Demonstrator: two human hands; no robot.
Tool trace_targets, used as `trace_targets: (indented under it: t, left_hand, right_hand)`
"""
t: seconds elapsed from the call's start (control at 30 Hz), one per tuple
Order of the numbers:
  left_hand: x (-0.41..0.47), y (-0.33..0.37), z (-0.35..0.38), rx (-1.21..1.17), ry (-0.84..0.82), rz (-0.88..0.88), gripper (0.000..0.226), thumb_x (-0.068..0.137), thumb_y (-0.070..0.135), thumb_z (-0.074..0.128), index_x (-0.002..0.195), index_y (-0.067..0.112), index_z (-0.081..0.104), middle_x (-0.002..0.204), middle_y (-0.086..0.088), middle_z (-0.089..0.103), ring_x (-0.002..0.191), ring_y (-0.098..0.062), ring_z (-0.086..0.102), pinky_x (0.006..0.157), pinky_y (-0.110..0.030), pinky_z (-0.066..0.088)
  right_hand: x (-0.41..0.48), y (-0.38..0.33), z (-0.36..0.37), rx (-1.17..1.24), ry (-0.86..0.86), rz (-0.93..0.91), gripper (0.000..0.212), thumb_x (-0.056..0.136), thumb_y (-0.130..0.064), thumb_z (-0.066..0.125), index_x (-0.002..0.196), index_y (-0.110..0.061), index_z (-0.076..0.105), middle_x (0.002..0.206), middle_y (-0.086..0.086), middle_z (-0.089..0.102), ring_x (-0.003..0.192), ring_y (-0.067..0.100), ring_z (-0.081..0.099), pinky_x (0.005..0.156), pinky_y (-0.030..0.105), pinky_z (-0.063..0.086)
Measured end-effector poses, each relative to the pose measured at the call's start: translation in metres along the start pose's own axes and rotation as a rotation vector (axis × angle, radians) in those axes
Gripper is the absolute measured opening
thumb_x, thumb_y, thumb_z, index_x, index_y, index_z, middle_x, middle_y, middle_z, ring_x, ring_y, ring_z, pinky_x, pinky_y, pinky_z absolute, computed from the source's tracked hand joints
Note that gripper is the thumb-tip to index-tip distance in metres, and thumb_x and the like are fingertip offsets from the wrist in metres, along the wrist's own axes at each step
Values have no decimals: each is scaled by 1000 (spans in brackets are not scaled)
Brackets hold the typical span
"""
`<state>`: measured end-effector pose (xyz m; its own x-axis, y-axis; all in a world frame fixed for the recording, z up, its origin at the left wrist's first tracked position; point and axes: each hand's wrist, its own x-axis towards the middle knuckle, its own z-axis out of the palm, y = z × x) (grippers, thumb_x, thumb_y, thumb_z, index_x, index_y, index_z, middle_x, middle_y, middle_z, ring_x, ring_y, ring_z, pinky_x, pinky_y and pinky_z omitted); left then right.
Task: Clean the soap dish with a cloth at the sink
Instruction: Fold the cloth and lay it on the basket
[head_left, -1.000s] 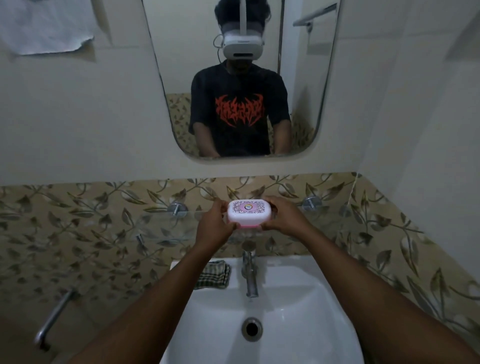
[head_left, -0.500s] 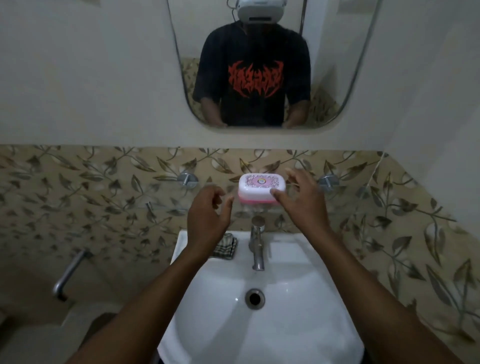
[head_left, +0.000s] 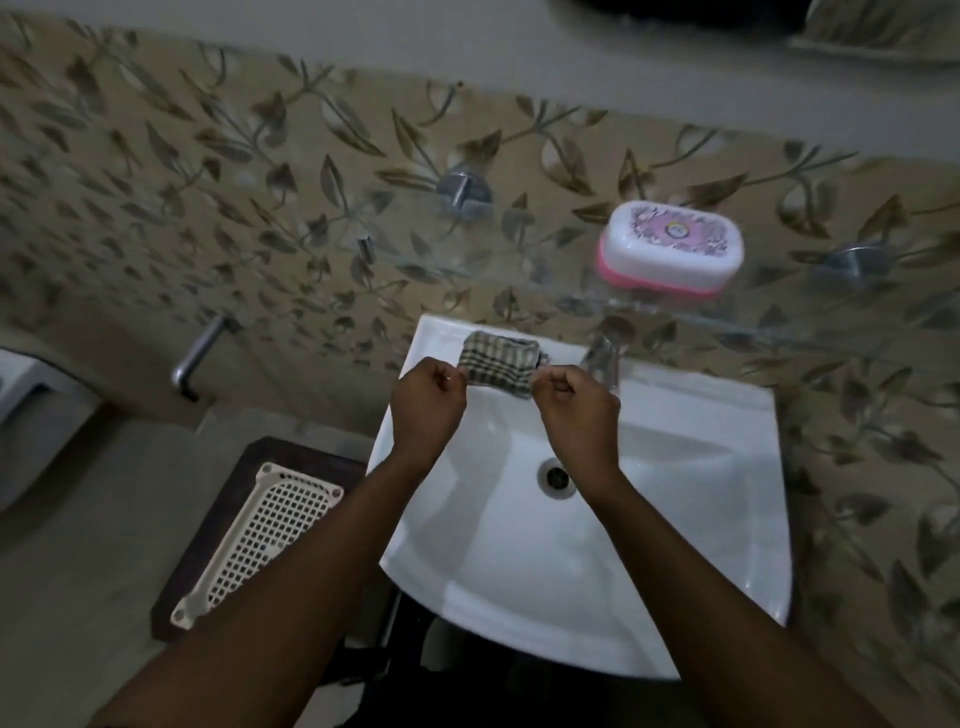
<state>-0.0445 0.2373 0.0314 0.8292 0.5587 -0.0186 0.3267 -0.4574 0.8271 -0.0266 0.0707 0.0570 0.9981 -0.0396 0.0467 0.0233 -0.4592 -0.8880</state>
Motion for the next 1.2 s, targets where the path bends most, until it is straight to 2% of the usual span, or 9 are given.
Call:
trace_targets:
  t: [0.2,0.33,0.4,0.5,0.57,0.67,0.8,0.97,1.2]
  left_hand:
    - [42,-22,34,85,-33,-120,22,88,25,61,92,6,71,91,-8,74,89,-23,66,71,-22,39]
    - [60,-28,50,159,-79,-164,34,88,36,61,108,8,70,106,-7,72,107,-24,63,79,-22,37]
    - [65,-26,56,154,-110,-212,25,88,35,64,98,13,67,96,-7,68,103,-24,63,75,-22,35]
    - [72,-24,61,77,-164,-296,28,82,27,68,79,-1,67,82,-14,70,80,-28,66,65,-33,46]
    - [74,-24,60,-26,-208,-371,24,80,21,69,78,-3,71,80,-16,72,78,-30,69,66,-38,53]
    - [67,-22,51,-147,-257,-431,21,82,24,68,82,4,70,79,-10,69,71,-20,62,63,-31,47]
    - [55,-25,31,-357,-270,-506,20,84,24,64,87,4,64,88,-12,70,81,-22,65,62,-28,51]
    - [24,-19,-16,-708,-238,-523,16,93,5,54,79,11,49,80,-9,63,73,-18,61,70,-35,56]
    - [-32,-23,-79,-1074,-206,-541,18,89,-5,45,79,8,53,80,-13,62,75,-23,58,71,-38,53]
  right_hand:
    - [42,40,65,-189,19,306,28,83,-29,63,99,-6,70,95,10,73,91,26,68,79,37,57]
    - [69,54,82,-292,62,379,44,86,-33,66,109,3,60,108,21,66,98,37,64,78,38,53]
    - [79,57,87,-284,49,419,47,86,-35,66,112,3,58,111,22,65,101,37,63,79,37,51]
    - [86,60,90,-227,16,476,43,83,-33,68,108,1,63,105,17,70,99,34,66,70,29,45]
    - [87,61,89,-191,-19,503,37,82,-31,68,101,0,69,98,15,72,93,32,67,66,26,40]
    - [82,55,84,-165,-74,503,28,83,-29,64,85,-2,70,86,14,71,84,31,66,65,29,42]
    - [67,43,78,-2,-117,499,19,79,-31,66,76,-12,63,77,5,67,77,26,64,66,35,48]
    - [37,17,68,362,-324,566,12,87,-18,67,99,-17,66,101,6,73,94,24,70,87,46,57]
    - [-21,-24,54,774,-614,767,29,94,-23,62,122,-19,58,118,11,70,109,31,65,82,47,55]
